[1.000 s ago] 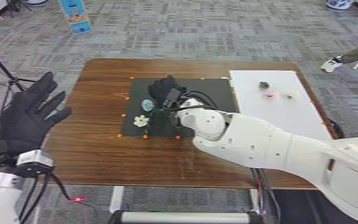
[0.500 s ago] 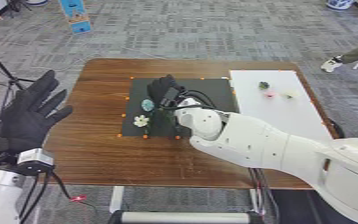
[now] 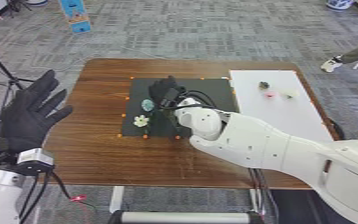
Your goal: Arrange flowers
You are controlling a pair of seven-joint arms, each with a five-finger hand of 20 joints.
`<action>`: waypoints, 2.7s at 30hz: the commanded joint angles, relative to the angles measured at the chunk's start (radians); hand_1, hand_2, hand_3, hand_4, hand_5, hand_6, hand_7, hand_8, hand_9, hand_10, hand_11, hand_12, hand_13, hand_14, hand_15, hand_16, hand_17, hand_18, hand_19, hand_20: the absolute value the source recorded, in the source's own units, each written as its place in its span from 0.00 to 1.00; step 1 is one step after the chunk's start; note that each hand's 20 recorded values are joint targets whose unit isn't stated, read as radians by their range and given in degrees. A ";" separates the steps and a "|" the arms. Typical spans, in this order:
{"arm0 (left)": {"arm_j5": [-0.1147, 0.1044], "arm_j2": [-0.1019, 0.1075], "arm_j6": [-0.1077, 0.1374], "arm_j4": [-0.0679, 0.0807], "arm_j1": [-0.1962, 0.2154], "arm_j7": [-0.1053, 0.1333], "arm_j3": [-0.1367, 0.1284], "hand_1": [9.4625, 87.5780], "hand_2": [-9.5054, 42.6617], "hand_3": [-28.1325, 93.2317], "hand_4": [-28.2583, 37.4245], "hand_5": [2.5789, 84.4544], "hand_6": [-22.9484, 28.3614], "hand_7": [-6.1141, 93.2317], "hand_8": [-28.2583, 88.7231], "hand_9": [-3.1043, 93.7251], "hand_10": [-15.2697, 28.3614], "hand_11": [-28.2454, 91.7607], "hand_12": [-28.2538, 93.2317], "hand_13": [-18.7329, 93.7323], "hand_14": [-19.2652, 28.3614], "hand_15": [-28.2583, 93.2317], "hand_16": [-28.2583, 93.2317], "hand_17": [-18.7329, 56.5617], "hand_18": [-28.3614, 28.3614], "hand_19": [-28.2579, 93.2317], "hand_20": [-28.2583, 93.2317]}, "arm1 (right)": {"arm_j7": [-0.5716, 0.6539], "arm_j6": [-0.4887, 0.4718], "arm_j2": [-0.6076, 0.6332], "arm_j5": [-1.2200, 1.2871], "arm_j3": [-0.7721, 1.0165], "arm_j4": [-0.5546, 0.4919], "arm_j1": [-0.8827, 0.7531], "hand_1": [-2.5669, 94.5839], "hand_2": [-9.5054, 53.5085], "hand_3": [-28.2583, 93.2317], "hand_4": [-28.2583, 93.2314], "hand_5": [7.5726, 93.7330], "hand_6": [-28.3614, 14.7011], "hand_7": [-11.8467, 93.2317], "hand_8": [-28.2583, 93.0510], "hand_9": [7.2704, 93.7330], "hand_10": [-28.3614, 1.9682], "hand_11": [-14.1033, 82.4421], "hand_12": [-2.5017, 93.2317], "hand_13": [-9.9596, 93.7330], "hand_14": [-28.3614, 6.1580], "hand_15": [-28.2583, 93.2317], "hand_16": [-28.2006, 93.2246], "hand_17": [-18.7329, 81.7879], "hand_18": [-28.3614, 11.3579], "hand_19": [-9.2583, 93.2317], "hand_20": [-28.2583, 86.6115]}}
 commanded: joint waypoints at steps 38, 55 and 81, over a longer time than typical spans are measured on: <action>0.000 -0.050 -0.003 -0.022 0.052 0.004 -0.019 0.20 0.01 0.71 0.00 0.23 0.47 0.21 0.17 0.20 0.52 0.29 0.41 0.28 0.65 0.27 0.30 0.05 0.88 0.51 0.29 | 0.070 0.090 0.491 0.034 0.422 -0.157 -0.180 0.43 0.00 0.82 0.00 0.24 0.53 0.28 0.16 0.24 0.47 0.33 0.26 0.47 0.49 0.88 0.42 0.41 0.23 0.86 0.75; -0.002 -0.054 -0.002 -0.028 0.070 0.009 -0.027 0.21 0.02 0.70 0.00 0.23 0.47 0.21 0.17 0.21 0.52 0.30 0.41 0.28 0.65 0.28 0.30 0.05 0.88 0.51 0.29 | 0.008 -0.002 0.621 0.126 0.519 -0.154 -0.290 0.38 0.00 0.86 0.00 0.33 0.60 0.30 0.14 0.37 0.64 0.34 0.23 0.52 0.49 0.88 0.42 0.42 0.21 0.87 0.76; -0.002 -0.045 -0.009 -0.023 0.063 -0.001 -0.031 0.20 0.02 0.71 0.00 0.24 0.47 0.20 0.17 0.21 0.53 0.30 0.41 0.28 0.66 0.28 0.29 0.05 0.89 0.52 0.28 | 0.016 -0.095 0.576 0.094 0.422 -0.058 -0.246 0.47 0.00 0.77 0.00 0.45 0.66 0.33 0.12 0.49 0.68 0.35 0.20 0.57 0.55 0.88 0.44 0.44 0.22 0.88 0.76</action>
